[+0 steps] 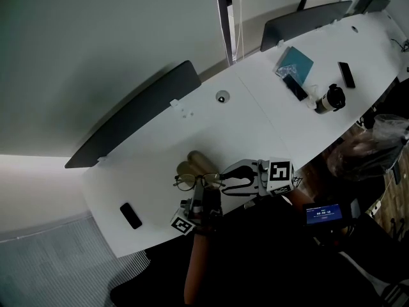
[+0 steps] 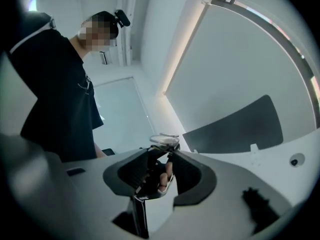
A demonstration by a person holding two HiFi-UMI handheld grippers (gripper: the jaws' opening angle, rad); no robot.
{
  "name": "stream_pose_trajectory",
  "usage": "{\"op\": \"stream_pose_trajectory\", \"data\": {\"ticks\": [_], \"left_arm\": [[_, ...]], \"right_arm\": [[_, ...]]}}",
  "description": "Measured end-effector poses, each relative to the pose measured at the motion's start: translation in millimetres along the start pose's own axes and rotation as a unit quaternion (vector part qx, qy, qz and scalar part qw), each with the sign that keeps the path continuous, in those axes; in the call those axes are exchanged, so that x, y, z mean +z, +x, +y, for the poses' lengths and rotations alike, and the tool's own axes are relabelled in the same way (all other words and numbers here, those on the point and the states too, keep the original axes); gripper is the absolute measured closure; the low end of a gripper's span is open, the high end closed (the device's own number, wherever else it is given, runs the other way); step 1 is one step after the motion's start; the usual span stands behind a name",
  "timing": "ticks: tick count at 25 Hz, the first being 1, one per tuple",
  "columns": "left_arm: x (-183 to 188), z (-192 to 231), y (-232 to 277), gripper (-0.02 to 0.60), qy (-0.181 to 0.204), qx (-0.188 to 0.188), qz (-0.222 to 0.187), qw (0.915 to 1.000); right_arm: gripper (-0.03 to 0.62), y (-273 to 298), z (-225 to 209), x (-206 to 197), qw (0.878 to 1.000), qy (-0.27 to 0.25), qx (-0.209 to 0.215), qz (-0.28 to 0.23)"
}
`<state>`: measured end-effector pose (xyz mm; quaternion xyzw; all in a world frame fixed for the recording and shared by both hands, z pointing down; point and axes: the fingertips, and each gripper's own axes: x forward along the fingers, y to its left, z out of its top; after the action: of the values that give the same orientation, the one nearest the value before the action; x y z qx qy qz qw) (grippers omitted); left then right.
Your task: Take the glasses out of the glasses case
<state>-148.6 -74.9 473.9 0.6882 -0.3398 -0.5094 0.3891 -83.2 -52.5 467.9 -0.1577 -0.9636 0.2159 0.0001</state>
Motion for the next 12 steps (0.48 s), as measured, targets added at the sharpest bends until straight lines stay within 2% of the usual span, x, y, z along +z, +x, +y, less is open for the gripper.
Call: {"op": "stream_pose_trajectory", "data": {"ticks": [4, 10, 12], "left_arm": [[-8.8, 9.4, -4.5, 0.58, -0.028, -0.007, 0.011, 0.9995], [-17.3, 19.7, -3.3, 0.577, -0.042, 0.001, 0.014, 0.999], [-21.7, 28.1, -5.0, 0.568, -0.039, 0.015, 0.023, 0.9989]], "right_arm": [[0.438, -2.7, -3.3, 2.5, 1.0, -0.014, -0.024, -0.001], [0.53, -8.6, -13.5, -5.4, 0.995, -0.066, -0.077, 0.008], [0.56, -13.4, -18.8, -12.7, 0.992, -0.073, -0.101, 0.018]]}}
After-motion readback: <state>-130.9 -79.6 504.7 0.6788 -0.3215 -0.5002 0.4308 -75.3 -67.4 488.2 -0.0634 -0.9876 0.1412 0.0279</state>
